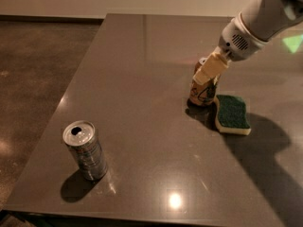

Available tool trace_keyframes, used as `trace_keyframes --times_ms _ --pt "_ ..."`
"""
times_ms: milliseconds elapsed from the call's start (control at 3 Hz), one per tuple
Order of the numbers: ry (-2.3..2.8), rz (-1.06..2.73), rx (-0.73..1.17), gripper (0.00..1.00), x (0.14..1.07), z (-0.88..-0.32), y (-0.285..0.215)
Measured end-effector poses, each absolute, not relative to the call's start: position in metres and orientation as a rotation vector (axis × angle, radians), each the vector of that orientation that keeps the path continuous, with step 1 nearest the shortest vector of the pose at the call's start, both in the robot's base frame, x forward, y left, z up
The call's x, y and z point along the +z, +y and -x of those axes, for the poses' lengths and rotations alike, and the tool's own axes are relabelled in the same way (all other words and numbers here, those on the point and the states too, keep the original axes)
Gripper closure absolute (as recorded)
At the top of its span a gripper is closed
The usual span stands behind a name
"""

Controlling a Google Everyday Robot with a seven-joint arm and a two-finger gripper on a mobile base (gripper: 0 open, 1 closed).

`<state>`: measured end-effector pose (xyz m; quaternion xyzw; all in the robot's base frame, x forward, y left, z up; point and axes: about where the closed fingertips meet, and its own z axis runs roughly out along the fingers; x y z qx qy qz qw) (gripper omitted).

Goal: Move orange can near sponge

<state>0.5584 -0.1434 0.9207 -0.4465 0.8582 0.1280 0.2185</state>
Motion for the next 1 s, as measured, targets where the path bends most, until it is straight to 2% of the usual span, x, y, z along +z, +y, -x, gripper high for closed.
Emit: trace_keyframes --times_ms 1000 --pt "2.378 1.234 0.359 0.12 0.9164 -0.5486 -0.1461"
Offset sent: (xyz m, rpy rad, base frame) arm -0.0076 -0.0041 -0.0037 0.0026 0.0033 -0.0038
